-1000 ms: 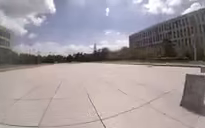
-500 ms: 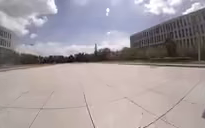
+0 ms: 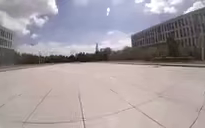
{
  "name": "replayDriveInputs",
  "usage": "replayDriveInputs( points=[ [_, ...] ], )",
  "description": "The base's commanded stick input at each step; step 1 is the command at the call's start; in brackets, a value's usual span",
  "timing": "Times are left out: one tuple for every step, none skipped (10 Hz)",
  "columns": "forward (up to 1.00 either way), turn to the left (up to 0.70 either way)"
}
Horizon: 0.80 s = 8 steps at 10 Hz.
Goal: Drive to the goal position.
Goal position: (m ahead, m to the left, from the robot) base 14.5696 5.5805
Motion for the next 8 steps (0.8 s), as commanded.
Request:
replayDriveInputs(
  points=[
    [0.70, 0.03],
    [0.70, 0.02],
    [0.70, 0.02],
    [0.70, 0.02],
    [0.70, 0.02],
    [0.70, 0.02],
    [0.70, 0.03],
    [0.70, 0.03]
  ],
)
